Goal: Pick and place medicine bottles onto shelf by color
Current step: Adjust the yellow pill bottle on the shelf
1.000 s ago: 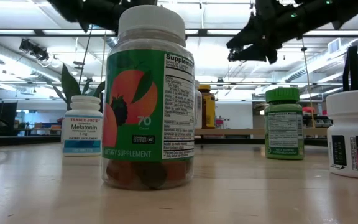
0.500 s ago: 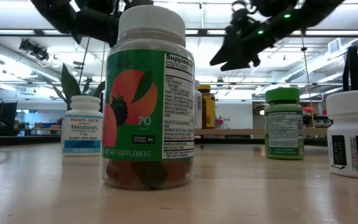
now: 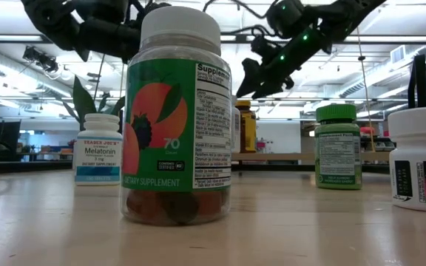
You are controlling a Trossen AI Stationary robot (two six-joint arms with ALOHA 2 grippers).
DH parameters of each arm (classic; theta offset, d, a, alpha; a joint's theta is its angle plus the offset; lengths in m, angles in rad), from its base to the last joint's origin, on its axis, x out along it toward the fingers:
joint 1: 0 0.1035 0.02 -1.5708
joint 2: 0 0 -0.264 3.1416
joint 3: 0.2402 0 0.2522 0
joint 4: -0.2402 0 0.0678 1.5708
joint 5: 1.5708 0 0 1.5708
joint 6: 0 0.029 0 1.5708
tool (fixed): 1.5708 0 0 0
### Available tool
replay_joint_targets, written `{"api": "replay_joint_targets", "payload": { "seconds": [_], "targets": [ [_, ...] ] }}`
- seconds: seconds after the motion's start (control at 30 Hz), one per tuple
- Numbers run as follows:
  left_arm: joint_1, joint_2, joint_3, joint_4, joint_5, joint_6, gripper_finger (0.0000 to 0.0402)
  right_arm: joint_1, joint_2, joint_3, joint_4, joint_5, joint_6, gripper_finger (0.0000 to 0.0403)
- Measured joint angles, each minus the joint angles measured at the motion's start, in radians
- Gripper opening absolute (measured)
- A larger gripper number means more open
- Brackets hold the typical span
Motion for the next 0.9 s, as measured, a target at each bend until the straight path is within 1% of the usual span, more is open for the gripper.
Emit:
{"api": "replay_joint_targets", "payload": {
  "seconds": [0.33,0.5,0.63,0.9],
  "targets": [
    [-0.024,-0.002,0.0,-0.009,0.002,-0.003,0.0189,-0.053,0.006,0.0,0.036,-0.017,0.009,0.0353],
    [-0.025,-0.002,0.0,-0.011,0.002,-0.003,0.019,-0.05,0.029,0.001,0.063,-0.043,0.028,0.0353],
    [-0.024,-0.001,0.0,-0.016,0.002,-0.003,0.019,-0.044,0.034,0.001,0.072,-0.032,0.008,0.0353],
    [-0.024,-0.001,0.0,-0.02,0.002,-0.011,0.0189,-0.044,0.002,-0.002,0.062,-0.025,-0.004,0.0353]
  ]
}}
